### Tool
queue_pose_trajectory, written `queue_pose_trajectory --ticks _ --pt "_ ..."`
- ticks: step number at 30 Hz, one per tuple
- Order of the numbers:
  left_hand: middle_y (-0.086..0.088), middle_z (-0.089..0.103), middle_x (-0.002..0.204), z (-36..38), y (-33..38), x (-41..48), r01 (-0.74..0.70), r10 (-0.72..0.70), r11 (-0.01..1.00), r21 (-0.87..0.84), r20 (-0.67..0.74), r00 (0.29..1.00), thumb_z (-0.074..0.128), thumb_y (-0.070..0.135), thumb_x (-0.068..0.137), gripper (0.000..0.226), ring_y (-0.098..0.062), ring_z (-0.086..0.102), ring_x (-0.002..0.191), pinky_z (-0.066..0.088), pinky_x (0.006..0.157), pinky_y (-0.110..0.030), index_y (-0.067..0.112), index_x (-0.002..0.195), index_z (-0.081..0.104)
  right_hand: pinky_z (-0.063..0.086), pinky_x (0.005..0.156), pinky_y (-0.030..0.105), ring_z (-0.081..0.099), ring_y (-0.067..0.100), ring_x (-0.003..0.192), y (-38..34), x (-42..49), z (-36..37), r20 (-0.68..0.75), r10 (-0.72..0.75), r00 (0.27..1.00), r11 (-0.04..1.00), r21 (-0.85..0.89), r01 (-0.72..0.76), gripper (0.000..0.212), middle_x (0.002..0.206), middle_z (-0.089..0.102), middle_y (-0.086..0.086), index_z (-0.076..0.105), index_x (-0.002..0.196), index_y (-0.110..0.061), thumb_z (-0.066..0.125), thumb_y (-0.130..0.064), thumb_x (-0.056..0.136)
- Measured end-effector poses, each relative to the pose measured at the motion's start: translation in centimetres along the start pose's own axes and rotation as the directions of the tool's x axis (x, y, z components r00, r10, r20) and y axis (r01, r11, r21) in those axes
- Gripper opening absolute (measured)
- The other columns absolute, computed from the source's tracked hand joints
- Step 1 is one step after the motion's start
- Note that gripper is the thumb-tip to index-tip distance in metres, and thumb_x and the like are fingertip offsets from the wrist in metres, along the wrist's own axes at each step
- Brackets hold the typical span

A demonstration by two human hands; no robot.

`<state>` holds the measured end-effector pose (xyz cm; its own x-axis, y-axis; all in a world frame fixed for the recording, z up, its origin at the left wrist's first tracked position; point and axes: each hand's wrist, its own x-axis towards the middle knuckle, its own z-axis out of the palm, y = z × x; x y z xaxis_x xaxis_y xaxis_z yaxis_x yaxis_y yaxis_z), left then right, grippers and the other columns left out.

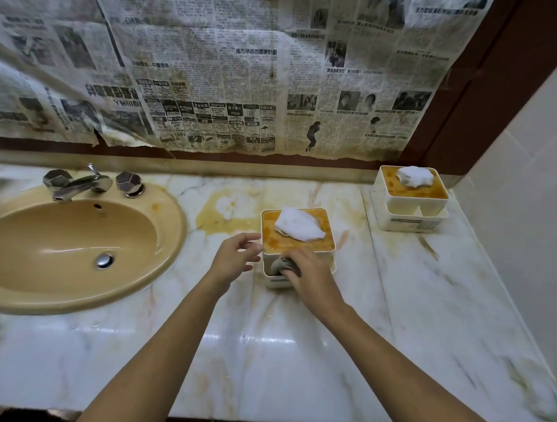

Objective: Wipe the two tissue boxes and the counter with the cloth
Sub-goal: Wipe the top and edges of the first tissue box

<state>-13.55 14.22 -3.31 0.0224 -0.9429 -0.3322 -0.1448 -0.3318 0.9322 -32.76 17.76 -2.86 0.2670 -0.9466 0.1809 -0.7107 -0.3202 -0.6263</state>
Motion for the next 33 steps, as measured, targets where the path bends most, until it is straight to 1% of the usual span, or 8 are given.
queue_pose_trajectory --ticks 2,5,11,14,18,22,28,33 --pt "0.001 0.067 0.093 -0.2 0.0 0.1 -0.001 0.001 1.000 0.004 0.010 1.000 0.065 0.017 0.095 0.027 -0.016 0.069 0.083 0.052 0.074 -0.030 0.018 0.122 0.066 0.048 0.085 0.026 0.060 0.017 0.098 0.8 -0.3 0.5 0.046 -0.019 0.999 0.999 -0.026 0.020 0.014 0.102 0.068 -0.004 0.072 0.106 -0.019 0.064 -0.021 0.094" --pt "0.002 0.067 0.093 -0.4 0.1 0.3 0.001 -0.001 1.000 0.010 0.018 1.000 0.066 0.018 0.094 0.026 -0.016 0.070 0.085 0.052 0.077 -0.031 0.019 0.121 0.066 0.046 0.087 0.028 0.056 0.018 0.098 1.5 -0.8 0.7 -0.039 -0.051 0.998 0.993 -0.107 0.047 0.019 0.101 0.066 -0.005 0.074 0.108 -0.020 0.061 -0.027 0.096" --pt "0.004 0.071 0.091 -0.4 0.1 0.6 -0.007 0.007 1.000 0.020 0.007 1.000 0.070 0.016 0.091 0.026 -0.016 0.069 0.084 0.051 0.076 -0.030 0.019 0.117 0.067 0.045 0.086 0.016 0.058 0.003 0.099 0.8 -0.9 0.9 -0.104 0.056 0.993 0.985 0.166 -0.038 0.021 0.107 0.066 -0.009 0.070 0.112 -0.023 0.062 -0.014 0.095" --pt "0.003 0.072 0.092 -0.4 0.2 0.7 -0.011 0.011 0.999 0.030 0.010 1.000 0.072 0.016 0.090 0.027 -0.015 0.068 0.083 0.050 0.075 -0.030 0.018 0.116 0.067 0.048 0.082 0.023 0.058 0.010 0.096 0.6 -0.8 1.9 -0.072 -0.021 0.997 0.998 0.065 0.026 0.032 0.104 0.062 -0.006 0.066 0.119 -0.030 0.061 -0.012 0.094" --pt "0.008 0.072 0.087 -0.6 0.4 0.9 -0.020 0.019 0.997 0.073 0.014 1.000 0.074 0.016 0.088 0.028 -0.011 0.066 0.081 0.049 0.072 -0.030 0.019 0.114 0.067 0.051 0.066 0.038 0.057 0.023 0.082 0.9 -0.1 2.9 -0.099 -0.137 0.986 0.976 -0.185 0.117 0.024 0.087 0.060 -0.002 0.074 0.102 -0.026 0.074 -0.014 0.082" --pt "0.008 0.071 0.087 -0.6 0.1 0.9 -0.016 0.015 0.997 0.080 0.016 1.000 0.074 0.018 0.088 0.027 -0.013 0.066 0.081 0.049 0.072 -0.030 0.019 0.114 0.068 0.052 0.065 0.036 0.058 0.026 0.083 1.6 0.2 1.5 -0.230 -0.176 0.957 0.962 -0.248 0.117 0.030 0.089 0.064 0.002 0.075 0.101 -0.019 0.077 -0.003 0.075" --pt "0.008 0.072 0.087 -0.7 -0.1 0.9 -0.004 0.004 0.997 0.072 0.011 1.000 0.075 0.021 0.087 0.024 -0.013 0.066 0.082 0.049 0.070 -0.029 0.021 0.111 0.069 0.055 0.058 0.033 0.062 0.024 0.084 2.4 -0.8 1.4 -0.219 -0.065 0.974 0.982 -0.186 0.024 0.023 0.098 0.063 0.002 0.074 0.100 -0.016 0.075 -0.003 0.081" --pt "0.003 0.072 0.092 -0.8 0.0 0.9 0.002 -0.004 0.997 0.081 0.020 1.000 0.076 0.024 0.086 0.025 -0.013 0.066 0.083 0.049 0.070 -0.028 0.021 0.110 0.070 0.050 0.078 0.028 0.059 0.018 0.090 1.9 -0.5 2.1 -0.142 0.095 0.985 0.995 0.006 -0.095 0.010 0.101 0.062 -0.002 0.070 0.102 -0.017 0.062 -0.020 0.096"
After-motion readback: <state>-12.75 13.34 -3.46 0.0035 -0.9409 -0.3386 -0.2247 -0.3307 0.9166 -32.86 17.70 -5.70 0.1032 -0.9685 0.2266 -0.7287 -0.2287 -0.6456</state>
